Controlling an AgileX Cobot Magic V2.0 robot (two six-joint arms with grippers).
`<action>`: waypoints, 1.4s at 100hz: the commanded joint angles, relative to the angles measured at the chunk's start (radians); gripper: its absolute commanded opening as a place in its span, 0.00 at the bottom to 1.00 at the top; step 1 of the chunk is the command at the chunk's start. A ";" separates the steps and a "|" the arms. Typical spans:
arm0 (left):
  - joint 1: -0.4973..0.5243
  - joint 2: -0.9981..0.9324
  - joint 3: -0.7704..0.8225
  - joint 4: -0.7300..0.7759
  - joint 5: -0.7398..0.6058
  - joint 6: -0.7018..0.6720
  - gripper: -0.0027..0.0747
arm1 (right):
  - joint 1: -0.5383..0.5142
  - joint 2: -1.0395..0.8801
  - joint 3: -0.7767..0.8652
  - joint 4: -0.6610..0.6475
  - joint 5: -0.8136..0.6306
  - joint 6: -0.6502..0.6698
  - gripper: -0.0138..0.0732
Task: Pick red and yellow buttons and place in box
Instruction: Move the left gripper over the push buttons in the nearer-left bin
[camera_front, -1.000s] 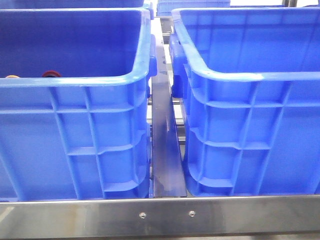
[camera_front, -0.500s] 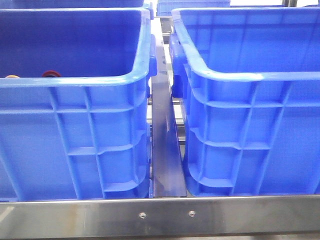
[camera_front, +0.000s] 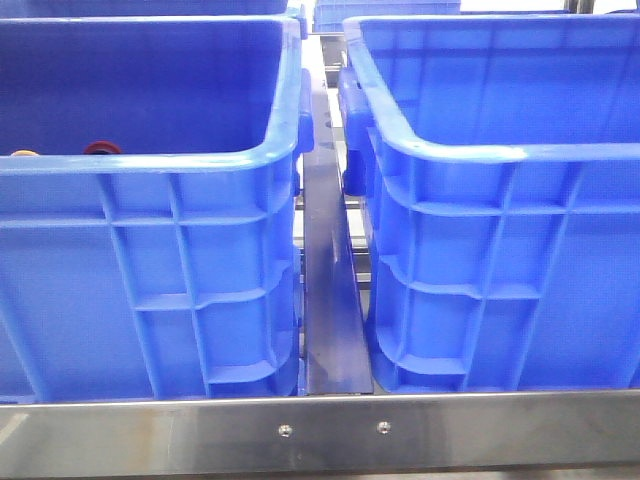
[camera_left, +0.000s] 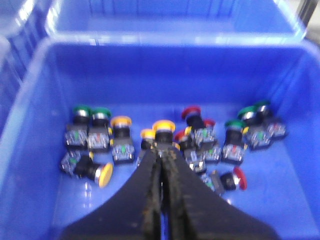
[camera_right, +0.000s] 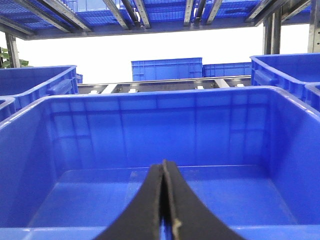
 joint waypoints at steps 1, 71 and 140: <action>0.004 0.061 -0.050 -0.019 -0.050 -0.002 0.01 | -0.004 -0.027 -0.010 -0.008 -0.080 -0.004 0.04; 0.004 0.189 -0.050 -0.071 -0.080 -0.009 0.87 | -0.004 -0.027 -0.010 -0.008 -0.080 -0.004 0.04; -0.289 0.497 -0.197 0.042 -0.133 -0.299 0.84 | -0.004 -0.027 -0.010 -0.008 -0.080 -0.004 0.04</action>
